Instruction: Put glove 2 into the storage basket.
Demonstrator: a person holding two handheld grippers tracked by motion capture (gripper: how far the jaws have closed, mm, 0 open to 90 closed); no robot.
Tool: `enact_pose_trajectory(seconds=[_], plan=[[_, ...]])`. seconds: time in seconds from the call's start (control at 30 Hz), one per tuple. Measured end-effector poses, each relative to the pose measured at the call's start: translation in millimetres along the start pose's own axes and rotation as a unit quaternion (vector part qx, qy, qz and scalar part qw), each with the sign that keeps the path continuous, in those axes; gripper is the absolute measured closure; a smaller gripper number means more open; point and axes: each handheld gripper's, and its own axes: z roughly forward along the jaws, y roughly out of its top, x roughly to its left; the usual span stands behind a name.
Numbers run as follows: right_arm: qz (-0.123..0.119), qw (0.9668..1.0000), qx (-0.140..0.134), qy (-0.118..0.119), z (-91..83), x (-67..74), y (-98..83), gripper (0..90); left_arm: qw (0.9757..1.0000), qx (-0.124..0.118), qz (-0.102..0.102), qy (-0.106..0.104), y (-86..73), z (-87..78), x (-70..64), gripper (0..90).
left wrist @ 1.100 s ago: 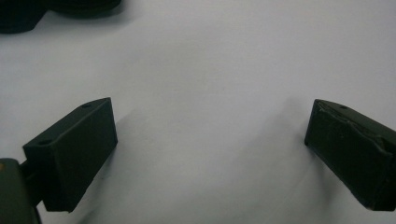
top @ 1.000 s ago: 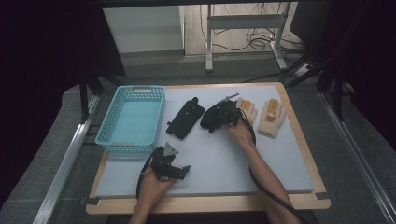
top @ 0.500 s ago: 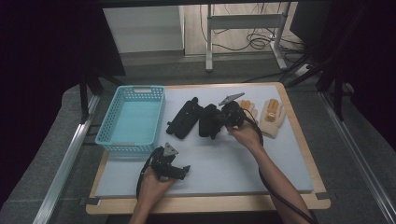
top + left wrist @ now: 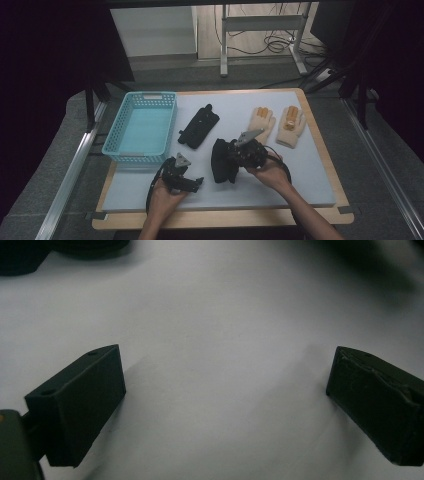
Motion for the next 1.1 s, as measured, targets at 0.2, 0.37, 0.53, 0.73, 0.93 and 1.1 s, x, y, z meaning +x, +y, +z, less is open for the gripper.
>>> enact_pose_trajectory(seconds=[0.2,0.37,0.53,0.73,0.93,1.1], plan=[[0.015,0.9994,-0.028,-0.015,-6.4,-0.3,-6.7,51.3,1.0000,0.000,0.001,0.000,0.0,0.0,0.1,2.6],[0.040,0.9985,-0.032,-0.020,-6.7,-18.4,-5.6,52.6,1.0000,0.000,0.000,0.000,0.0,0.0,0.1,2.6],[0.065,0.9972,-0.035,-0.006,10.0,-35.2,3.8,57.6,1.0000,0.001,0.002,0.000,0.0,-0.2,0.2,2.7],[0.081,0.9957,-0.044,-0.010,33.0,-50.5,25.9,66.2,1.0000,0.002,0.001,0.000,0.0,-0.3,0.2,2.7],[0.082,0.9958,-0.039,-0.015,54.7,-58.5,46.3,70.0,1.0000,0.001,0.000,-0.001,-0.1,-0.1,0.2,2.7],[0.086,0.9954,-0.038,-0.021,77.0,-66.4,62.6,70.5,1.0000,0.001,0.000,-0.001,-0.1,-0.1,0.1,2.7]])
